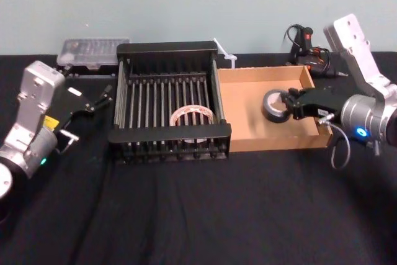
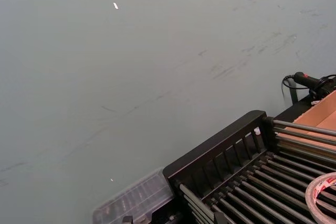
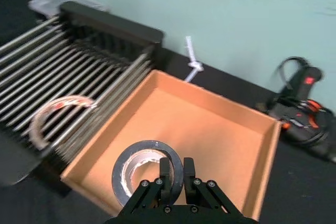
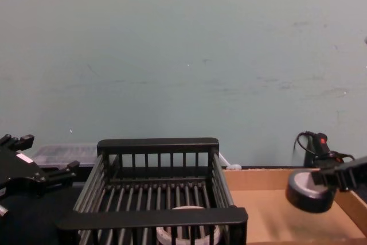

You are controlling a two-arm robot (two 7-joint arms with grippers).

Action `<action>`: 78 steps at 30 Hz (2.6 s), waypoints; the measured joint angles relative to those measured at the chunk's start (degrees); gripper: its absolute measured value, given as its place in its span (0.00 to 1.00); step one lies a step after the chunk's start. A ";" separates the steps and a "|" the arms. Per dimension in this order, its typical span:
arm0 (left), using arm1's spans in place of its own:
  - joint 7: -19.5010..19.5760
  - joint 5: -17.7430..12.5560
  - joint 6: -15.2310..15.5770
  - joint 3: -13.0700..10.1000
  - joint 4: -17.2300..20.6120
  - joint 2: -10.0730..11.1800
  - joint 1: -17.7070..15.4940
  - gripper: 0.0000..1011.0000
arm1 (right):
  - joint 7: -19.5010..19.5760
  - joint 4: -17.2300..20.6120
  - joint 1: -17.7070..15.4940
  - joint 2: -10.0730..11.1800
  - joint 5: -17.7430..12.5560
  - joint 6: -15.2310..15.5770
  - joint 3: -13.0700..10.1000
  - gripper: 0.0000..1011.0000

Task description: Pick up the white tape and place it into the black box , Pick up the silver tape and place it into the brown box.

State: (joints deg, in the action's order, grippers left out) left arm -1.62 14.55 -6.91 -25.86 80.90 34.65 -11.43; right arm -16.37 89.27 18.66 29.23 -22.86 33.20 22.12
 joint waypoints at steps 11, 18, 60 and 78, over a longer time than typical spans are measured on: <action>0.00 0.00 0.00 0.00 0.00 0.00 0.00 0.99 | 3.42 -3.73 2.06 -3.40 2.16 0.40 -1.47 0.15; 0.00 0.00 0.00 0.00 0.00 0.00 0.00 0.99 | 3.32 -3.58 1.99 -3.24 2.14 0.40 -1.35 0.15; 0.00 0.00 0.00 0.00 0.00 0.00 0.00 0.99 | 3.07 -3.30 1.88 -3.02 2.02 0.41 -1.16 0.99; 0.00 0.00 0.00 0.00 0.00 0.00 0.00 0.99 | 13.86 -0.97 -6.18 -5.93 11.77 -19.38 -3.36 0.99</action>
State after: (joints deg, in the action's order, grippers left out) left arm -1.62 14.55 -6.91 -25.86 80.90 34.65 -11.43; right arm -2.51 88.30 12.48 23.30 -11.09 13.83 18.77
